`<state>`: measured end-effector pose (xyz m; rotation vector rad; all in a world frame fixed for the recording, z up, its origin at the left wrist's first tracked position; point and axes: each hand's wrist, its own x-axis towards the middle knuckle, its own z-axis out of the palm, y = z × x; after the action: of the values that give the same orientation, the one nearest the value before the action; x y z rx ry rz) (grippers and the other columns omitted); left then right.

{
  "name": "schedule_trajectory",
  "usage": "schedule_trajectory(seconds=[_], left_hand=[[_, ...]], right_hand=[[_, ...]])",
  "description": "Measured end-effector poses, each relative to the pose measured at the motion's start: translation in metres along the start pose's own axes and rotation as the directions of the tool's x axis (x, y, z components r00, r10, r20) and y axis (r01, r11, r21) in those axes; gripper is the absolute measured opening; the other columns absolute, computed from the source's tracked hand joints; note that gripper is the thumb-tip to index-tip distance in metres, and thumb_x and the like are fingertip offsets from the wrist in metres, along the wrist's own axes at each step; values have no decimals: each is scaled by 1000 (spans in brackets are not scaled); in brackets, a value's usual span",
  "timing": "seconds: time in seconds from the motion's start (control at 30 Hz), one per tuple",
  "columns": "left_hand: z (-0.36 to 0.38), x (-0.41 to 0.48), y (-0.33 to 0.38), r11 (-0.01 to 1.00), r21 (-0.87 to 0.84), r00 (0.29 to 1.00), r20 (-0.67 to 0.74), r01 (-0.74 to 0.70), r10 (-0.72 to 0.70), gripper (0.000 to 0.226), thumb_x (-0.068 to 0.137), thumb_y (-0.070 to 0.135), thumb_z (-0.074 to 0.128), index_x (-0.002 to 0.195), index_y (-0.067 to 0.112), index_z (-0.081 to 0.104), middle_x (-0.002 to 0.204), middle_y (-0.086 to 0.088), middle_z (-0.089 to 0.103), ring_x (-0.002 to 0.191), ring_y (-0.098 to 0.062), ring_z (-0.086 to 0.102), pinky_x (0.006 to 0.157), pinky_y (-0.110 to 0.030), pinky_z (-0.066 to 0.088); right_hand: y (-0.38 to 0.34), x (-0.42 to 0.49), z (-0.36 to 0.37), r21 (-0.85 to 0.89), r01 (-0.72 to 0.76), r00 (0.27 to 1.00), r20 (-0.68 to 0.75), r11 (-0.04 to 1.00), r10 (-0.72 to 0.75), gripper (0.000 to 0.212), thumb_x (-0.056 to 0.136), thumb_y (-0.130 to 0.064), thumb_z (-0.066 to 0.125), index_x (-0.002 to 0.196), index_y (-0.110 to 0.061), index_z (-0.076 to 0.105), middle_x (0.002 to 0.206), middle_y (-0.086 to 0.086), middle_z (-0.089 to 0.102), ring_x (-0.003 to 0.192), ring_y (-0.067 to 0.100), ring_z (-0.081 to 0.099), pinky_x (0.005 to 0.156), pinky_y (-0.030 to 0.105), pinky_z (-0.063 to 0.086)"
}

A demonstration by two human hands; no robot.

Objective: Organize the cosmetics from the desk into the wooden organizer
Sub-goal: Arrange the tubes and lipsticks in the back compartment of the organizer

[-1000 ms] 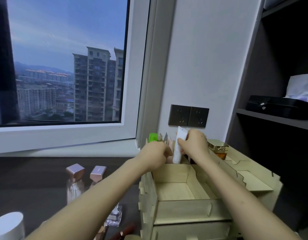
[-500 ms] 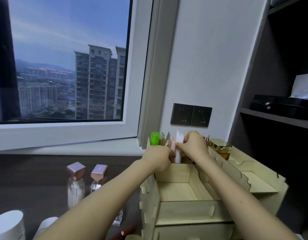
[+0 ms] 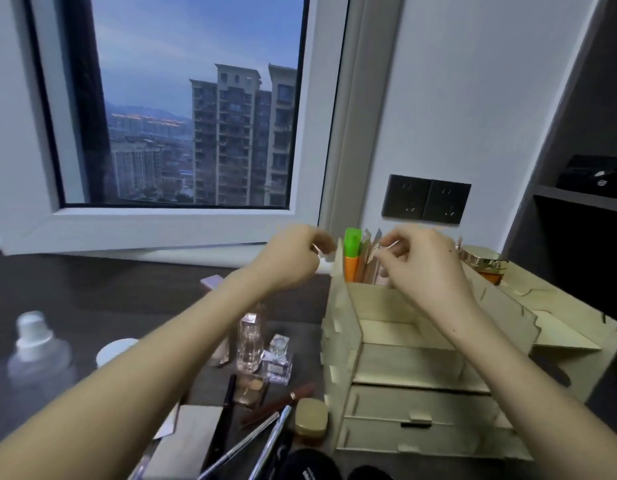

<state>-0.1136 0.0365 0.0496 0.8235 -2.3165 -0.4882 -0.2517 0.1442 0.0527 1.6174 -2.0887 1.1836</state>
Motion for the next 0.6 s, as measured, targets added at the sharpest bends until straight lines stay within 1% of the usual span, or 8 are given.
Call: schedule_trajectory(seconds=[0.07,0.13,0.2,0.27,0.33,0.43,0.5,0.6], left_hand=[[-18,-20,-12,999,-1,998,-39,54,-54,52,76,-13,35,109,11,66,101,0,66,101,-18,62,92,-30,48],[-37,-42,-24,995,-2,994,-62,95,-95,50,77,-13,36,107,12,67,95,3,63,98,-19,63,92,-32,50],[-54,-65,-36,991,29,989,-77,128,-125,43,80,-12,42,105,11,68,95,2,66,98,-19,64,93,-33,50],[-69,-88,-48,985,64,984,-96,157,-151,34,82,-7,50,103,11,70,99,-2,70,97,-20,65,94,-34,51],[-83,-108,-59,973,116,974,-131,198,-182,30,83,-2,52,102,13,71,100,-2,72,95,-18,66,89,-29,50],[-97,-131,-72,956,161,958,-186,247,-216,32,83,-2,50,101,12,72,99,-2,73,94,-17,67,84,-23,48],[-99,-141,-80,944,182,952,-189,275,-241,31,83,-1,49,102,11,72,102,-2,73,96,-17,66,82,-21,45],[-94,-151,-91,928,196,944,-160,316,-287,32,84,1,48,103,13,71,107,0,72,98,-15,65,79,-18,42]], right_hand=[[-25,-21,8,65,49,996,70,997,-54,5,86,-16,62,88,-17,67,76,1,69,68,16,66,69,32,55],[-47,-41,21,109,85,980,170,990,-103,6,86,-18,63,86,-16,69,74,-2,68,67,14,65,68,31,55],[-65,-60,40,148,98,951,277,984,-136,7,85,-20,64,82,-16,70,72,-3,68,69,14,66,68,32,55],[-77,-74,66,123,108,908,391,986,-148,9,84,-23,64,80,-18,70,74,-4,68,74,15,66,70,30,53],[-85,-84,93,113,103,851,505,988,-146,10,84,-25,64,81,-18,70,80,-2,69,81,18,65,71,28,50],[-95,-96,134,149,34,767,630,988,-122,18,84,-27,64,87,-10,69,88,6,70,87,22,64,74,30,49],[-101,-100,165,98,-9,748,661,995,-58,25,85,-31,62,98,-9,64,99,9,68,94,26,62,77,33,50],[-107,-101,206,-33,-68,741,667,997,73,36,88,-37,57,110,-9,54,115,11,62,106,31,58,82,35,48]])
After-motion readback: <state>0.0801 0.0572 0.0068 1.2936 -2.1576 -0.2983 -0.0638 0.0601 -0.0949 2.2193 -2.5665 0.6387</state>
